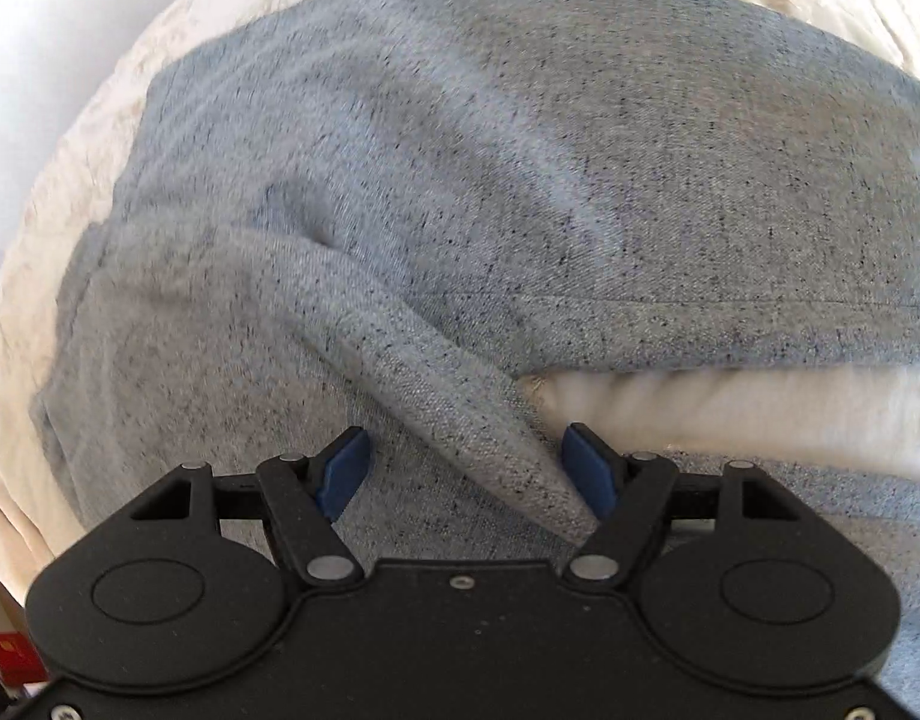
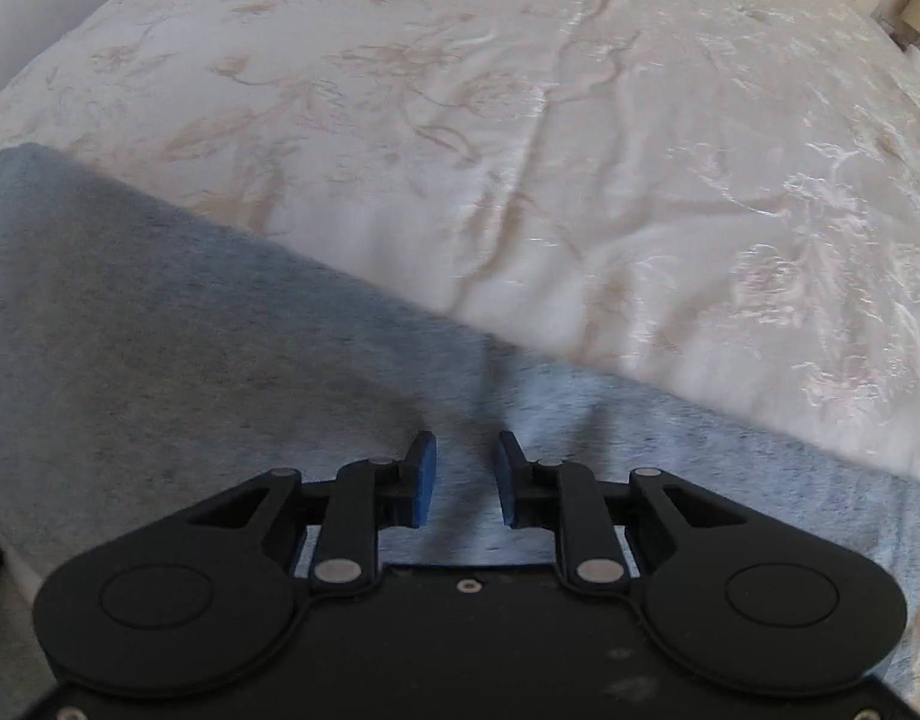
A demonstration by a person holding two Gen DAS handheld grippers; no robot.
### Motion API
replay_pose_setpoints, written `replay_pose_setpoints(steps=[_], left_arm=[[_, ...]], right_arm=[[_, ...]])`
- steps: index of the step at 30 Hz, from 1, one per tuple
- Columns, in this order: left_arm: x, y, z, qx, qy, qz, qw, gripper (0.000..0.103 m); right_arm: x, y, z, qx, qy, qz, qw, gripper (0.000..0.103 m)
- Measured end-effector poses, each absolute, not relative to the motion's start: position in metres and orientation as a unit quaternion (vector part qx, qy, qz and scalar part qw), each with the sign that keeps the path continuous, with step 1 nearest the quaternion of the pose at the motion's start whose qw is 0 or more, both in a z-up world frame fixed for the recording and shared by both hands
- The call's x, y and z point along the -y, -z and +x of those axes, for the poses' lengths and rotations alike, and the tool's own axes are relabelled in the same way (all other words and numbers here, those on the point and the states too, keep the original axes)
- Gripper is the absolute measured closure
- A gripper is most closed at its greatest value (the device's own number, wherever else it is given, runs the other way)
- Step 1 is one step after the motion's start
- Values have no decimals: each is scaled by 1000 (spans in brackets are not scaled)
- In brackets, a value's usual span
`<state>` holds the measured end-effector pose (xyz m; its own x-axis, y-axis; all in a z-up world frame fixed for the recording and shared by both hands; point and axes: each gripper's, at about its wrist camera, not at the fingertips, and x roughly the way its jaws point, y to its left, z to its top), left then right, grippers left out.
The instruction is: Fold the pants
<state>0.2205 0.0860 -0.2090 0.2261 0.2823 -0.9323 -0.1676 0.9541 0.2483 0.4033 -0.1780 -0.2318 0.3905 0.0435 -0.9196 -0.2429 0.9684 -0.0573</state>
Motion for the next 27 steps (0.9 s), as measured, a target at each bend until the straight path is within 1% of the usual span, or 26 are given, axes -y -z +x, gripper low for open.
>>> replay_pose_setpoints(steps=[8,11,13,17,20,24,26,27], left_arm=[[-104,203,205,-612,-98,57,783,28],[-115,187,199,-599,-78,54,795,29],[-118,174,192,-581,-64,60,809,30],[-119,146,175,-530,-28,74,844,30],[-120,138,171,-511,-2,80,856,31],[-126,153,173,-520,5,91,849,30],[-131,169,171,-544,-5,104,833,30],[-135,181,171,-568,-13,119,814,31]], right_arm=[[285,247,426,-573,80,-80,812,82],[302,241,417,-573,110,-70,809,81],[308,226,401,-560,118,-55,818,80],[296,194,357,-527,115,-28,841,80],[270,174,323,-509,106,-25,854,80],[234,146,273,-494,81,-12,865,79],[211,136,250,-488,76,-15,870,79],[202,132,241,-488,73,-13,870,79]])
